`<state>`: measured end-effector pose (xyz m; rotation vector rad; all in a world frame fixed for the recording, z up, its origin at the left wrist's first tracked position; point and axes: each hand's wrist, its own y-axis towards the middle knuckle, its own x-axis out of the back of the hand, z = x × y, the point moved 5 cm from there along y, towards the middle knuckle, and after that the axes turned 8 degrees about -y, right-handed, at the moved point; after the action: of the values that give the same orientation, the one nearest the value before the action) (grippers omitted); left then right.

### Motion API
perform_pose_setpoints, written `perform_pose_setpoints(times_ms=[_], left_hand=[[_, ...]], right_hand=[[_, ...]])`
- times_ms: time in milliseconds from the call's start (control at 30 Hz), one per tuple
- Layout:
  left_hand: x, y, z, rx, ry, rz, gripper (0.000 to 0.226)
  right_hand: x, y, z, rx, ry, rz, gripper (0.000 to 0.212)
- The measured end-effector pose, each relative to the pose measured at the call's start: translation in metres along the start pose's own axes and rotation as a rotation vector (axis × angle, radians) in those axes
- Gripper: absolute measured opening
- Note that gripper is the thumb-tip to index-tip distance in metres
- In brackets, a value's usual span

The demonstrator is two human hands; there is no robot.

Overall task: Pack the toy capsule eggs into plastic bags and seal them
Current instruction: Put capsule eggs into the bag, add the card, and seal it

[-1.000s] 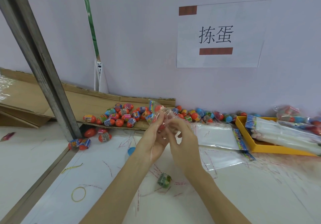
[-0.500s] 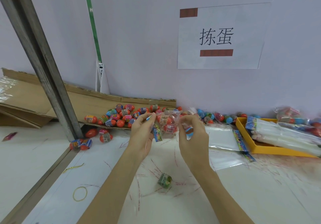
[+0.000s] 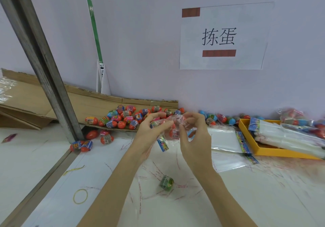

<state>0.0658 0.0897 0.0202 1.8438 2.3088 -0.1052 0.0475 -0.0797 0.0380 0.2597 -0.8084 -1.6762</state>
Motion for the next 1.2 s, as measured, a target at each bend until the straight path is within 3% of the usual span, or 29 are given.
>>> perform_pose_setpoints(times_ms=[167, 333, 400, 500, 633, 733, 800, 867, 1000, 1067, 1200], left_hand=[[0.013, -0.003, -0.016, -0.218, 0.246, 0.122, 0.039], [0.003, -0.012, -0.003, -0.040, 0.323, 0.427, 0.039], [0.001, -0.014, -0.001, -0.024, 0.353, 0.465, 0.034], [0.011, -0.008, -0.005, -0.027, 0.336, 0.384, 0.030], [0.038, 0.006, -0.009, -0.099, 0.180, 0.037, 0.029], [0.045, 0.009, -0.006, -0.107, 0.141, -0.113, 0.043], [0.041, 0.007, 0.000, -0.090, 0.148, -0.103, 0.057], [0.033, 0.004, 0.005, -0.061, 0.167, -0.059, 0.039], [0.020, 0.003, 0.012, -0.060, 0.284, 0.059, 0.041], [0.019, 0.003, 0.014, -0.043, 0.290, 0.082, 0.025], [0.016, 0.001, 0.013, -0.038, 0.312, 0.141, 0.016]], right_hand=[[-0.004, -0.001, 0.004, 0.096, -0.022, 0.140, 0.052], [-0.013, -0.006, 0.005, 0.122, 0.008, 0.272, 0.073], [-0.013, -0.007, 0.006, 0.110, 0.051, 0.291, 0.079], [-0.008, -0.005, 0.010, 0.107, 0.077, 0.230, 0.078], [0.001, 0.000, -0.003, 0.015, -0.061, 0.088, 0.053], [-0.004, 0.001, -0.022, -0.061, -0.203, 0.186, 0.040], [-0.015, -0.002, -0.029, -0.025, -0.251, 0.326, 0.038], [-0.025, -0.007, -0.032, 0.046, -0.315, 0.407, 0.037], [-0.038, -0.010, -0.040, 0.064, -0.413, 0.473, 0.043], [-0.040, -0.011, -0.045, 0.010, -0.447, 0.518, 0.048], [-0.038, -0.010, -0.042, -0.035, -0.406, 0.500, 0.046]])
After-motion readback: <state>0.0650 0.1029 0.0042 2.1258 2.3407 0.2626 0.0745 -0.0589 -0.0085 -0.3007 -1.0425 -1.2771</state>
